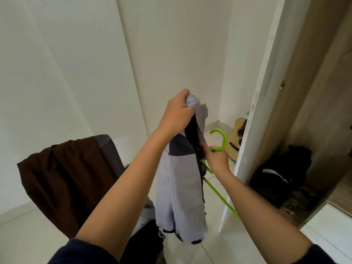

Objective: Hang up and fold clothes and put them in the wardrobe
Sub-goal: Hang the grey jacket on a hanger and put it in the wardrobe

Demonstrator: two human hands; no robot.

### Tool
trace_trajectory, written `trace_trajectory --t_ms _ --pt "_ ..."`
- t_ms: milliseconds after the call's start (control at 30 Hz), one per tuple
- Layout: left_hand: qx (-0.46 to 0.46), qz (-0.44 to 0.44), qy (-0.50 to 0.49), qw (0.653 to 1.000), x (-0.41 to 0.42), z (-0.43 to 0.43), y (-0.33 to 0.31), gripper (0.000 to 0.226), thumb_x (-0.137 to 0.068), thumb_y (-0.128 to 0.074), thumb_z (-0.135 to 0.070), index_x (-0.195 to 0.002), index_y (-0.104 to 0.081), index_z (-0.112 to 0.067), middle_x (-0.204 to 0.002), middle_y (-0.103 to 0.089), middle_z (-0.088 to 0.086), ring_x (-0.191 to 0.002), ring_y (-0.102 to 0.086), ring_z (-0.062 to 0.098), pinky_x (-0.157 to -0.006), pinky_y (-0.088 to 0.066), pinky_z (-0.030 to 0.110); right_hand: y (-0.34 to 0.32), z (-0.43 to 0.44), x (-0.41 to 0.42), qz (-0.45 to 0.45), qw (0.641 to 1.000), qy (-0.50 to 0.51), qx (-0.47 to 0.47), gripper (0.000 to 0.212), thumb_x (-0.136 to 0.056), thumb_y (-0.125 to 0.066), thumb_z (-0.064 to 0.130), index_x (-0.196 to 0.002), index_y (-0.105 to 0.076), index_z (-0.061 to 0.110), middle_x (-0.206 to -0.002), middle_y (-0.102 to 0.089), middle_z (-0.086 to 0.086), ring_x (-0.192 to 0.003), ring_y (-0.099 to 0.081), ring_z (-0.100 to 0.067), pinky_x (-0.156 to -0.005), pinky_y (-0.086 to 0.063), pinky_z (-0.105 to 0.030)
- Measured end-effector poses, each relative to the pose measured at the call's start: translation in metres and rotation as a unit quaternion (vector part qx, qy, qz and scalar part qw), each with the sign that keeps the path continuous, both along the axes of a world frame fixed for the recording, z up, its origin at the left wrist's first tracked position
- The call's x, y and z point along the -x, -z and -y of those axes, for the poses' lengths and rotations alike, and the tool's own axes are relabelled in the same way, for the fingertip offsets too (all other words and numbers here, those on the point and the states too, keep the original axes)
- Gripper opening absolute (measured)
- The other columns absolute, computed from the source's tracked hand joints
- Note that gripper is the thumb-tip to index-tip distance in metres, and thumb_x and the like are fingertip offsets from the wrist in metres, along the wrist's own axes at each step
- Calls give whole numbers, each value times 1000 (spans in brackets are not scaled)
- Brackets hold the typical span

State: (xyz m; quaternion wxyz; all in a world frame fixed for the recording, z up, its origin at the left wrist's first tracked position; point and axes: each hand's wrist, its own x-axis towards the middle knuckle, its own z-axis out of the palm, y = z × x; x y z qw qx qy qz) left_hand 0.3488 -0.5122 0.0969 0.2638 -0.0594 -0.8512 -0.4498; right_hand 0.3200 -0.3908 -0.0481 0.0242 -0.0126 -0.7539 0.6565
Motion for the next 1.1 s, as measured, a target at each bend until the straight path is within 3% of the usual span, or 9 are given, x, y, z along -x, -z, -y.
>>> trace_trajectory --t_ms 200,333,400,467,633,800,900,1000,1100 --pt "73 93 76 990 -11 38 12 16 -72 -56 -9 -60 -49 -18 -57 -43 -11 -56 -39 6 -53 -31 17 -14 -26 21 29 986 99 133 43 -82 -68 27 -47 -45 15 -36 -42 10 -44 -37 -14 -52 -30 -27" --pt "178 194 139 955 -11 31 38 28 -58 -69 -21 -82 -55 -24 -97 -50 -9 -94 -52 13 -80 -43 25 -19 -39 22 1 984 98 148 41 -82 -66 26 -50 -45 13 -34 -37 12 -35 -34 -4 -51 -30 -24" --pt "297 220 159 916 -7 27 54 22 -63 -71 -26 -77 -55 -28 -127 -43 -6 -126 -38 19 -102 -36 36 -19 -43 21 -11 984 96 148 43 -83 -65 25 -48 -43 14 -34 -34 11 -33 -31 -3 -51 -28 -24" --pt "427 153 170 875 -2 19 70 16 -68 -71 -29 -62 -60 -20 -150 -23 -7 -144 -3 18 -115 -7 44 -18 -47 20 -25 982 100 156 44 -83 -65 26 -47 -41 17 -35 -33 10 -34 -30 -4 -50 -27 -24" --pt "471 64 194 858 14 -3 88 25 -67 -67 -37 -70 -73 -12 -159 -1 -7 -139 29 11 -112 16 53 -22 -61 22 -46 978 98 178 42 -85 -64 28 -52 -41 15 -36 -35 12 -37 -31 -2 -46 -28 -18" --pt "392 64 253 882 23 -22 76 45 -83 -54 -60 -70 -68 -19 -158 -12 0 -143 14 5 -117 10 43 -30 -77 22 -86 972 95 197 46 -86 -64 23 -49 -39 15 -40 -34 7 -36 -29 -5 -38 -25 -15" --pt "254 73 271 926 28 -29 58 46 -91 -43 -56 -92 -63 -14 -138 -48 5 -130 -38 14 -108 -31 34 -31 -84 22 -101 969 88 205 46 -83 -67 24 -47 -39 15 -40 -34 6 -37 -29 -7 -39 -25 -17" --pt "350 -104 126 922 54 -32 50 43 -89 -54 -40 -119 -54 -9 -122 -56 9 -116 -48 26 -102 -36 39 -34 -86 21 -102 969 79 212 43 -77 -68 29 -49 -39 16 -43 -33 3 -40 -28 -9 -41 -24 -18" --pt "476 -44 84 874 73 -40 39 49 -92 -55 -23 -140 -42 -19 -136 -48 5 -131 -38 27 -111 -24 41 -37 -85 21 -106 971 84 198 45 -77 -71 29 -46 -41 17 -41 -35 6 -40 -30 -8 -43 -27 -20"
